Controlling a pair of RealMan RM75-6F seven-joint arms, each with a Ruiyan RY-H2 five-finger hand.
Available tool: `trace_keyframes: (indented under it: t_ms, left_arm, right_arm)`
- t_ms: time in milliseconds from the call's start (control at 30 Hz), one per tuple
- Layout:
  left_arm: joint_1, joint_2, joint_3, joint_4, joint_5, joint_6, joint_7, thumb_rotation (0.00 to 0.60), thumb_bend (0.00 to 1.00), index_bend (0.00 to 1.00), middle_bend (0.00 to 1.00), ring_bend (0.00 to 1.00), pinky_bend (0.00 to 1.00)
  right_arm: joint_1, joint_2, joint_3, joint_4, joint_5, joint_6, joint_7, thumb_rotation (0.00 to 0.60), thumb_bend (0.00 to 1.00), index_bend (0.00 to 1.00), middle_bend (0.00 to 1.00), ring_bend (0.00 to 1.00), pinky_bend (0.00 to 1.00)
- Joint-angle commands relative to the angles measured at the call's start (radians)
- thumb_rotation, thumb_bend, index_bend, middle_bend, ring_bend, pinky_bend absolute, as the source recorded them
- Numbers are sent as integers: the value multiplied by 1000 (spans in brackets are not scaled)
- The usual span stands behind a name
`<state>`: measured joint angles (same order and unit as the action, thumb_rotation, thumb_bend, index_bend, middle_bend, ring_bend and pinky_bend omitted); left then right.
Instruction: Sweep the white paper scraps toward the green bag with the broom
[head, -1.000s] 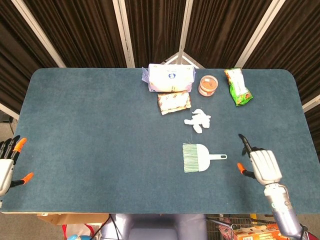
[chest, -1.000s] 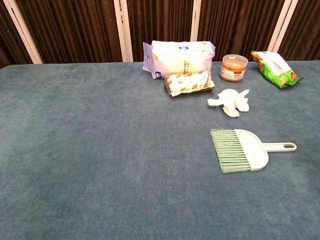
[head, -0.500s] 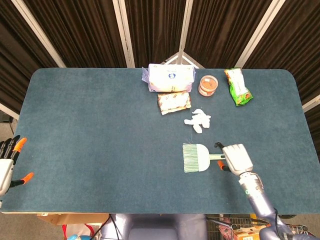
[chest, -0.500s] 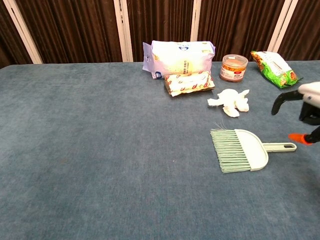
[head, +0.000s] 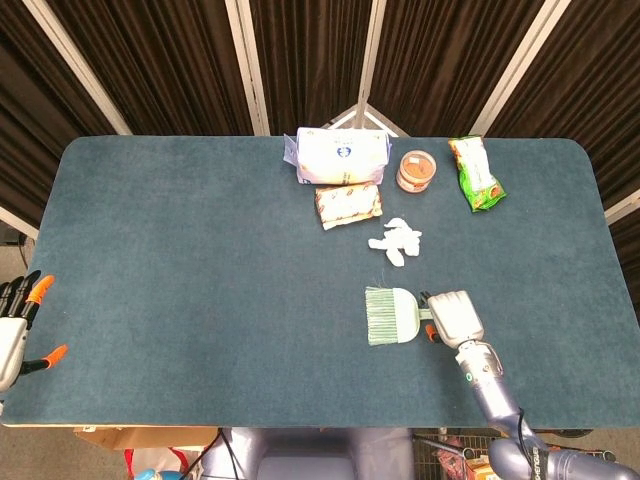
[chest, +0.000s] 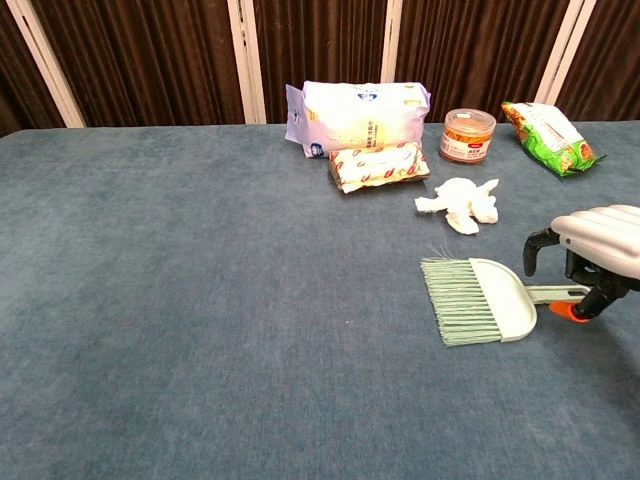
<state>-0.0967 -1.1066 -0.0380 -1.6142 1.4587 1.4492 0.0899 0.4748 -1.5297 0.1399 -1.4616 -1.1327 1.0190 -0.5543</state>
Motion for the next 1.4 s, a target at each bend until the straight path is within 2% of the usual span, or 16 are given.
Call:
trace_keyframes:
  t_ms: [33,767,967,1067,1233,1400]
  left_arm:
    - [0,0,0,0,-1,-1,0,600,0,0,0,0,0]
    - [-1,-1,0,-4,-5,-4,6,600,0,0,0,0,0]
    - [-1,-1,-1,-3,-5,-4,4,600,0,0,0,0,0]
    - [-2,-1,-1,-3,-7,-5,3,600,0,0,0,0,0]
    - [-2,-1,-1,-3,-8,-7,2,600,0,0,0,0,0]
    - [-3,-1,-1,-3,-7,-7,3,600,0,0,0,0,0]
  right_arm:
    - [7,-15,6,23,17,2,-4,600,328,466,1000,1000,972]
    - [17,-35,-11,73,55,7,1,600,328,467,1000,1000,972]
    - [21,-50,-15,89,70,3,0,600,327,494,1000,1000,972]
    - [22,-57,-18,98,76,1,-1,600,340,553,1000,1000,972]
    - [25,-57,-21,99,67,5,8,600,509,713,1000,1000,972]
    - [30,-35,-16,76,44,21,15,600,561,776,1000,1000,972]
